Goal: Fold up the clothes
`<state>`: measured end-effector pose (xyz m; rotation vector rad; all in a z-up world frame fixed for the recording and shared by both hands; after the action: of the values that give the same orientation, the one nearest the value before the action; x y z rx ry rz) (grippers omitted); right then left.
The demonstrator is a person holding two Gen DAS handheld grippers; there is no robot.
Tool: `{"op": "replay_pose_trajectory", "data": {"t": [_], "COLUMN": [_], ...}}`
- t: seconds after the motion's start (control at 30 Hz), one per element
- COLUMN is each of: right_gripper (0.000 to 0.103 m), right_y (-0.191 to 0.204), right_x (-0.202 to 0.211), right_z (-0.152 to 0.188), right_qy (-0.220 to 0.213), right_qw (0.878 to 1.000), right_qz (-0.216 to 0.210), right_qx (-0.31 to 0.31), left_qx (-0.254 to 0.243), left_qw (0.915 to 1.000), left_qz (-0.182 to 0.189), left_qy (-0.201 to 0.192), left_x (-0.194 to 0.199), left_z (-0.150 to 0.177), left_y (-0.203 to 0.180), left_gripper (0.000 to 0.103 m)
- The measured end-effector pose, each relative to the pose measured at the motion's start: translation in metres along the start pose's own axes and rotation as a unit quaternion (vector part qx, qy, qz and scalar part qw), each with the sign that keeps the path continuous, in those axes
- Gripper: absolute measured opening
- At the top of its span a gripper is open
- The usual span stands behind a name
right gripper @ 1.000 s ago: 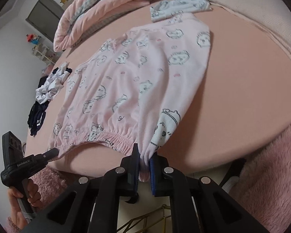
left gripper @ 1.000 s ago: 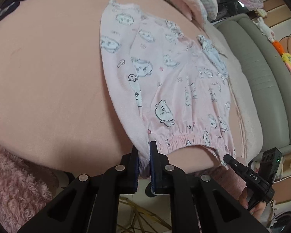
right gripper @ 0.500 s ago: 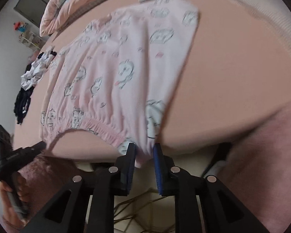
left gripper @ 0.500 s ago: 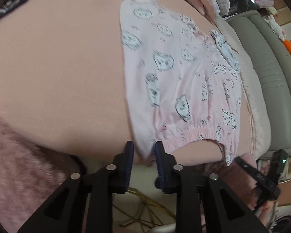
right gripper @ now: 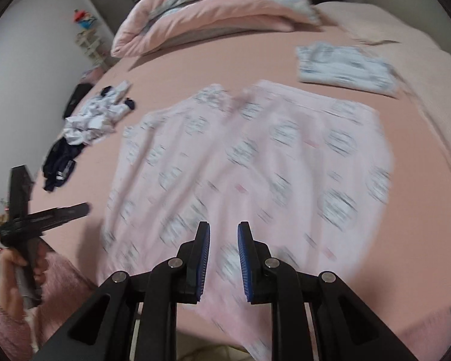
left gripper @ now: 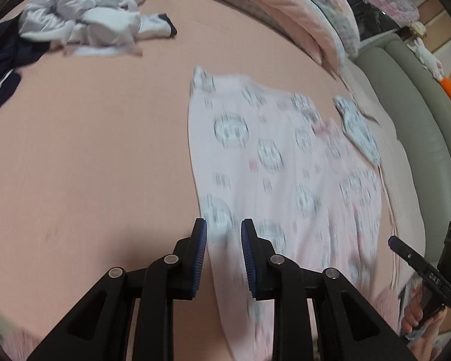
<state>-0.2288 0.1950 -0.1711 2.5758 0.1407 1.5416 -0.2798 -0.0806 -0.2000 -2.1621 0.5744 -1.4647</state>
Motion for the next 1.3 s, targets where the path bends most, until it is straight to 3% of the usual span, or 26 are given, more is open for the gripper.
{"op": "replay_pose_trajectory", "data": {"t": [0.17,0.23,0.3,0.43,0.57,0.7,0.77,0.9,0.97,1.0,1.03,1.07,1.3], "right_gripper": [0.018,0.030,0.035,0.041,0.041,0.042,0.041,0.043,0.040,0.031,0.013,0.007,0.006], "right_y": [0.032,0.040,0.048,0.046,0.031,0.022,0.019,0.029,0.035,0.038,0.040,0.042,0.066], "right_x": [-0.051,-0.076,-0.099,-0.142,-0.176,-0.201,-0.215,-0.221,-0.222,-0.223,-0.224,-0.223,-0.193], "right_z": [-0.063,-0.089,-0.122,-0.170,-0.190,-0.200,-0.199,-0.191,-0.187,-0.184,-0.184,-0.185,-0.201], "right_qy": [0.004,0.014,0.012,0.015,0.013,0.023,0.053,0.087,0.092,0.094,0.091,0.085,0.016], "right_qw": [0.999,0.998,0.998,0.996,0.994,0.995,0.995,0.994,0.993,0.992,0.992,0.992,0.993], "right_qz": [-0.006,-0.005,-0.005,0.022,0.070,0.060,0.047,-0.025,-0.039,-0.044,-0.038,-0.030,-0.028], "right_qx": [0.041,0.053,0.067,0.087,0.084,0.080,0.072,0.063,0.068,0.072,0.079,0.085,0.109], "left_qx": [0.021,0.029,0.033,0.033,0.039,0.034,0.036,0.016,-0.003,-0.016,-0.030,-0.037,-0.073], "left_qw": [0.9994,0.9990,0.9989,0.9989,0.9953,0.9953,0.9953,0.9979,0.9989,0.9992,0.9993,0.9990,0.9944], "left_qz": [-0.004,-0.006,-0.003,0.025,0.088,0.088,0.087,0.057,0.043,0.031,0.014,0.000,-0.027], "left_qy": [-0.028,-0.032,-0.035,-0.020,-0.011,-0.019,-0.022,-0.025,-0.020,-0.019,-0.020,-0.023,-0.072], "left_x": [-0.017,-0.026,-0.034,-0.057,-0.074,-0.078,-0.077,-0.079,-0.082,-0.083,-0.083,-0.080,-0.038], "left_z": [-0.065,-0.086,-0.104,-0.126,-0.125,-0.128,-0.131,-0.133,-0.132,-0.131,-0.132,-0.133,-0.155], "left_y": [0.034,0.045,0.052,0.056,0.047,0.050,0.050,0.050,0.047,0.046,0.044,0.043,0.047], "left_gripper": [0.021,0.021,0.021,0.032,0.035,0.036,0.036,0.036,0.035,0.033,0.012,0.006,0.006]}}
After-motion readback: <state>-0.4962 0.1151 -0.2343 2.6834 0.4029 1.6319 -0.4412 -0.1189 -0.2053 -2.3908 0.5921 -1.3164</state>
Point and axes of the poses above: each gripper's, at about its wrist camera, not at the fingertips, and x roughly against the way its jaws point, y to its left, z to its underside, the point moved 10 cm from there along -x, roughly the way its jaws point, and after that the axes turned 11 degrees about z, right-handed, at the moved point
